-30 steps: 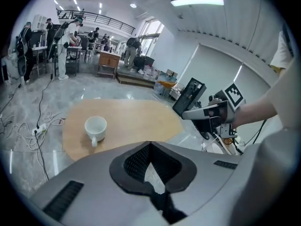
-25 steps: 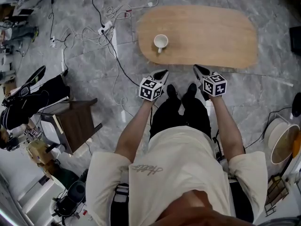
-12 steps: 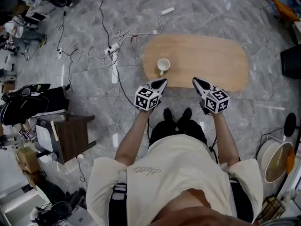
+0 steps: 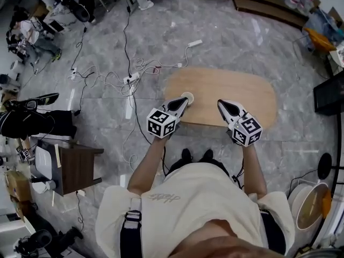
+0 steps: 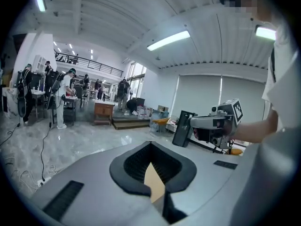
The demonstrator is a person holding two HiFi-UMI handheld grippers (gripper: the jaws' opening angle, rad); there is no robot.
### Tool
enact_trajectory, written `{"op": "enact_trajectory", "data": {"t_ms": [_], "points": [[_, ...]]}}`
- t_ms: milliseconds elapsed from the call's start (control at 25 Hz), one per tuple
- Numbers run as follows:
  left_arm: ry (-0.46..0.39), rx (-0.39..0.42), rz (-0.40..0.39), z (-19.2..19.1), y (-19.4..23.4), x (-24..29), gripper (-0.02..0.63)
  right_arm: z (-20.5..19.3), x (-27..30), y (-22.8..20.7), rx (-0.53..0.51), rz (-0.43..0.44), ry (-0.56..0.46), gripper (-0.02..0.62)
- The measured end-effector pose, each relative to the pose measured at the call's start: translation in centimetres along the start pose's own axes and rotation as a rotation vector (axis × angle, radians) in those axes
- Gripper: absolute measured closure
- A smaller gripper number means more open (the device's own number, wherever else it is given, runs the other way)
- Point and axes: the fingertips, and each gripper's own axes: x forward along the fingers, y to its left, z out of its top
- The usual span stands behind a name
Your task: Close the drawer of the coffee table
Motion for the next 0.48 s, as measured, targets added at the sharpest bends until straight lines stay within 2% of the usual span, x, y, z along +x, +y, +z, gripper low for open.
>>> {"op": "enact_trajectory", "data": {"t_ms": [320,480], "points": [[-0.118,0.079,0.006,6.0,-2.0,-2.4,0.601,5.2,-3.7,0.8,-0.181,-0.129,-0.068,0.601],[-0.171,0.114,-0.012,8.6,-3.5,-3.5,0.601,7.3,-4.7,1.1,-0.157,-0.148,-0.125,0.601]]}}
